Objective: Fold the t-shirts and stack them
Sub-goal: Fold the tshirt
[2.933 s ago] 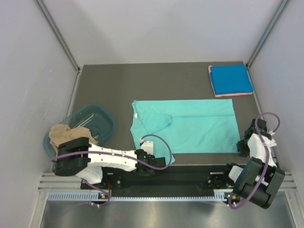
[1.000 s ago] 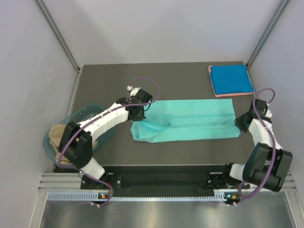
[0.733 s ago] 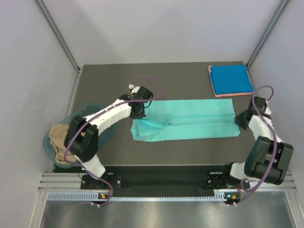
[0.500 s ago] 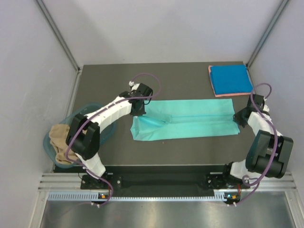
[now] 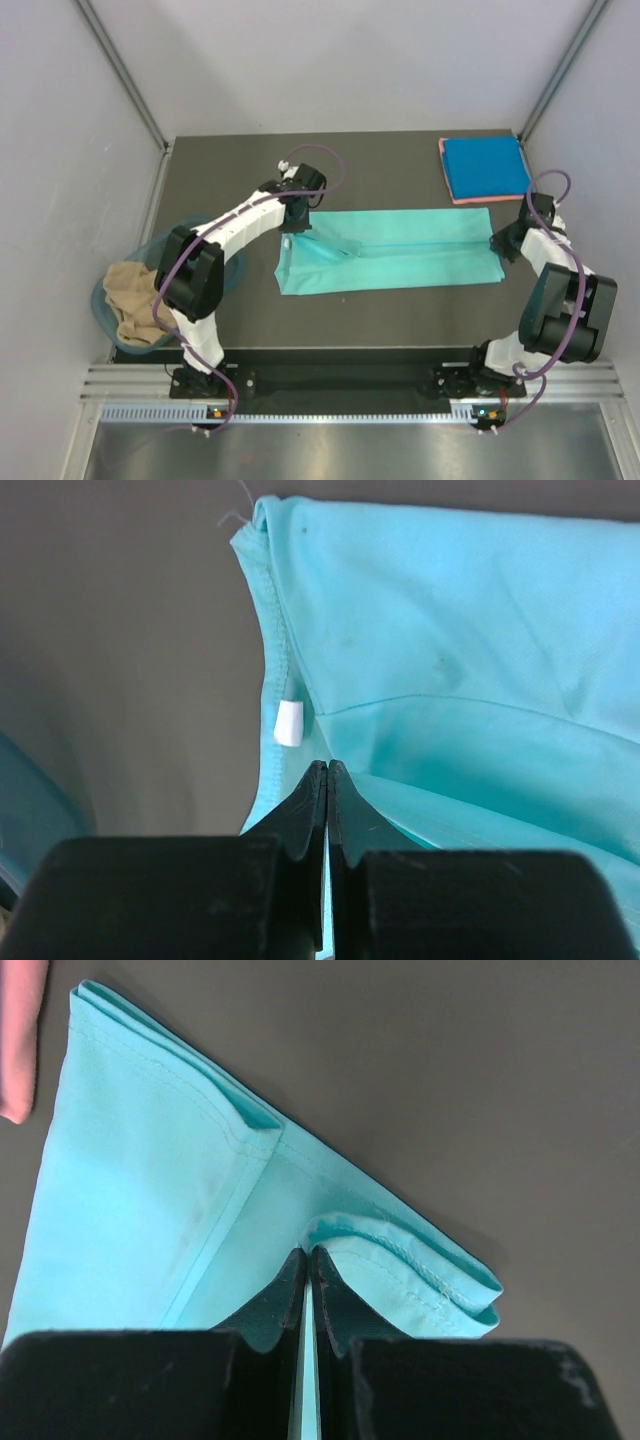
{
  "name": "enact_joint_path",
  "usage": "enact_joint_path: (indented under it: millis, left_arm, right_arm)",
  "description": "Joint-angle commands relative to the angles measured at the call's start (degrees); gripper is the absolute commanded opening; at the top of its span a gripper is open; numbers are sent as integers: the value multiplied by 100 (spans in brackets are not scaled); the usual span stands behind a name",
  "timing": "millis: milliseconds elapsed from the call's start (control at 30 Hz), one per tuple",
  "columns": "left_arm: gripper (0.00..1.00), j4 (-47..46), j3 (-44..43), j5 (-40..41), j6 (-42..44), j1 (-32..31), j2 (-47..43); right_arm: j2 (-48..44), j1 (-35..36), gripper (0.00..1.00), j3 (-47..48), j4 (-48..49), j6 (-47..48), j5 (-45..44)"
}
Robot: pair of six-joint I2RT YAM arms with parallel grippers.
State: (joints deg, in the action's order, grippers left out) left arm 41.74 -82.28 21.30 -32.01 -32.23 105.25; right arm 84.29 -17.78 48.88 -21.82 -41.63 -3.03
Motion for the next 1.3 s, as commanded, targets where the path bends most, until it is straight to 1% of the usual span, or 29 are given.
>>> enact_joint_path:
  millis: [0, 667, 1000, 1267]
  left_arm:
    - [0, 107, -359, 129, 160, 76, 39]
    - [0, 361, -1132, 199, 397, 191, 733]
    - [0, 344, -1264, 480, 520, 199, 997]
    - [0, 256, -1449, 384, 608, 226, 1182]
  right_arm:
    - [61, 55, 0, 306, 196, -30, -172]
    - [386, 47, 0, 376, 398, -56, -76]
    - [527, 55, 0, 508, 381, -74, -75]
    - [597, 126, 0, 587, 354, -118, -146]
